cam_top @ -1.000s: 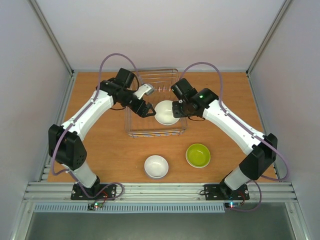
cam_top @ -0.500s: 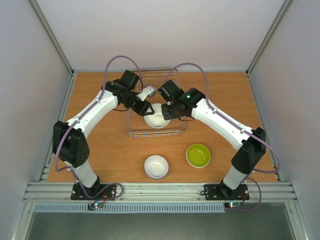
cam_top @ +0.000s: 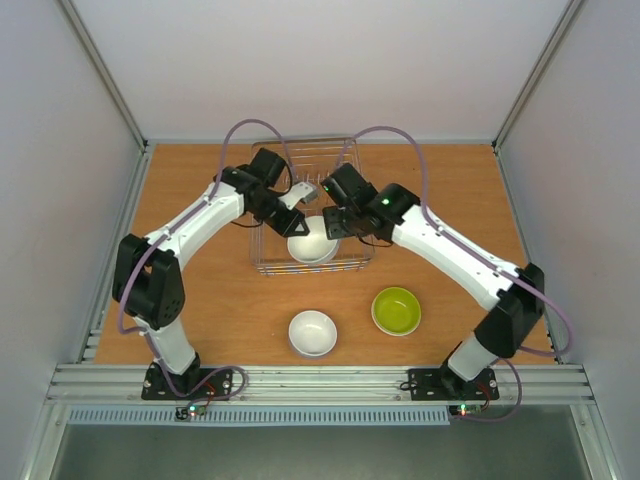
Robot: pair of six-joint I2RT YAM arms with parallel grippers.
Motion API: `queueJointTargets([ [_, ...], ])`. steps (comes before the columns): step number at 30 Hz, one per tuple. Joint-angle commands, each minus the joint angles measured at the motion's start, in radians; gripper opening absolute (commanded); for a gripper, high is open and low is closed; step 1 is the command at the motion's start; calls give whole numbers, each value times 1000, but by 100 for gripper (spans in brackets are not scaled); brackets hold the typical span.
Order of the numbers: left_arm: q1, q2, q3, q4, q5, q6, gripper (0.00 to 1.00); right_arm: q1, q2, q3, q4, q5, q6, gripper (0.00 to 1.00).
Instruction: Load the bowls into the dish rack
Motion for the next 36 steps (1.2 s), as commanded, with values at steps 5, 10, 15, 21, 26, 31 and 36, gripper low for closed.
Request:
queueJointTargets([
  [5,-2,-89,-99,152,88,52,1,-8,-247,-227,237,10,-34,99],
  [10,33,-122,-170,286,192,0,0,-13,-276,-297,297,-34,-11,99],
  [15,96,-183,-272,485,285,-117,0,-23,-377,-416,427,-150,88,95],
  [21,164,-227,-379,712,361,-289,1,-24,-461,-520,537,-255,158,88],
  [26,168,-220,-399,773,454,-346,0,-24,-483,-588,670,-359,199,87],
  [31,170,-222,-422,838,538,-391,0,-24,-473,-643,798,-434,234,86],
  [36,171,-225,-443,883,574,-422,1,-24,-466,-655,834,-436,233,85],
])
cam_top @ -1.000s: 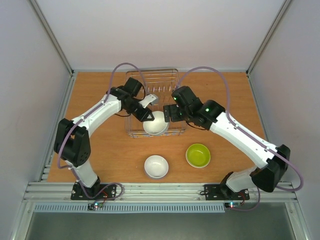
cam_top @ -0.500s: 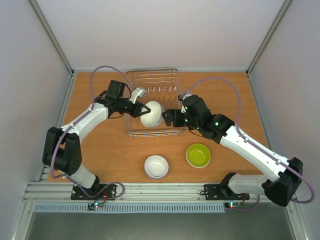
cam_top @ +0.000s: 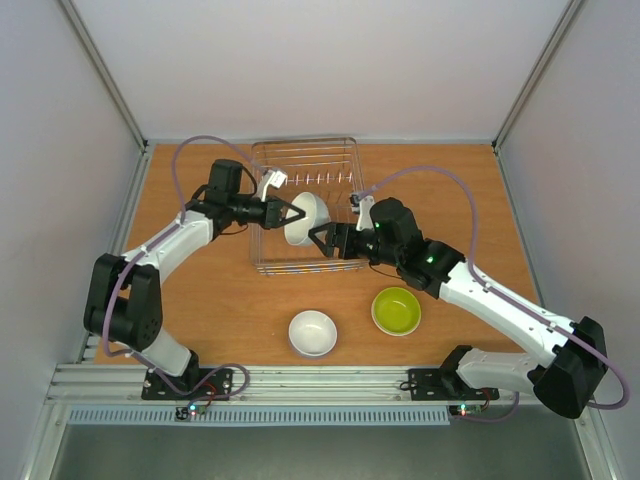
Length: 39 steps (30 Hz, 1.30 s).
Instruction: Load the bowls into the dish rack
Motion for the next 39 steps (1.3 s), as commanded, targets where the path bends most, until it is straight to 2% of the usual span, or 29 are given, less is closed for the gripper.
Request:
queueJointTargets([
  [1,-2,-36,-11,132,109,-55,1,-5,4,-8,95,-33,18,86],
  [11,-2,-34,-31,163,118,-80,0,-5,39,9,126,-83,23,83],
  [15,-2,-34,-41,242,155,-121,1,-5,51,14,136,-95,25,80],
  [18,-2,-32,-58,309,179,-171,1,-5,55,15,143,-102,25,77],
  [22,-2,-30,-60,317,182,-189,1,-5,55,18,141,-102,23,70],
  [28,-3,-18,-60,329,198,-200,1,-5,59,23,140,-106,10,49],
  [31,-3,-14,-62,338,199,-209,0,-5,63,29,134,-105,-1,30],
  [34,-4,-13,-62,339,194,-214,0,-5,66,38,115,-94,-11,7],
  [35,-3,-12,-62,337,190,-213,0,-5,63,41,107,-88,-16,2],
  [39,-3,-14,-52,307,154,-204,1,-5,55,66,54,-43,-52,1],
])
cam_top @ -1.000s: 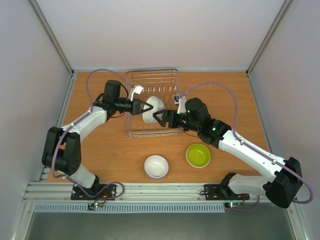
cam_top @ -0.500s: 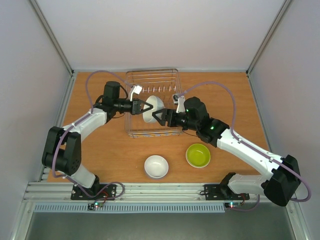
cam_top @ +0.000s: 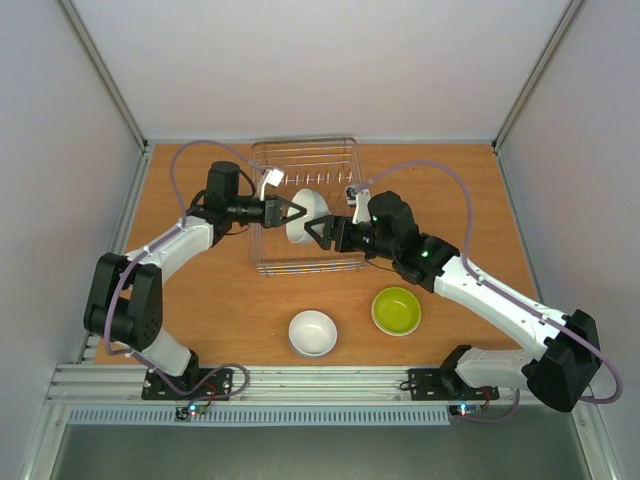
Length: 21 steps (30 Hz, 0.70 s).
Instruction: Load the bowls into the dish rack
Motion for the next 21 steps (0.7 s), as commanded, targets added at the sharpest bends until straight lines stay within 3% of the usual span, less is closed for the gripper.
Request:
queueJointTargets([
  [1,-11,-15,32,49,69,-18,0,5,5,62,-63,27,-64,1],
  [5,-11,-23,75,-129,-55,83,2,6,18,149,-241,143,-143,1],
  [9,-11,-31,111,-234,-185,162,11,4,49,242,-375,263,-244,1],
  [13,-10,-31,143,-301,-300,204,49,-8,119,340,-479,335,-313,1],
  [18,-9,-64,157,-341,-409,247,68,-44,210,409,-506,383,-380,1],
  [21,-10,-96,155,-355,-482,283,72,-71,282,466,-510,421,-419,1],
])
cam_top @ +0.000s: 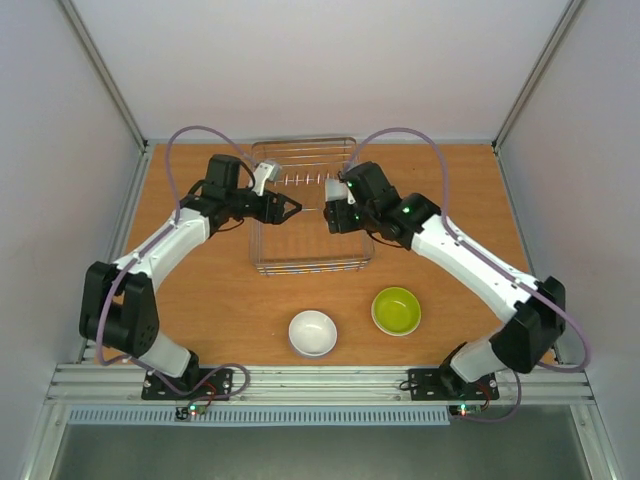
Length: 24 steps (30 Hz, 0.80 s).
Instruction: Load the bowls into the dish rack
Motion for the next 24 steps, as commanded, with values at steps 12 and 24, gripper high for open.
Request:
queueJointTargets([
  [12,27,-110,32,-79,-286,149,74,-41,407,460,-118,369,-276,1],
  [24,28,-91,26,-78,-266,158,74,-77,524,517,-101,441,-334,1],
])
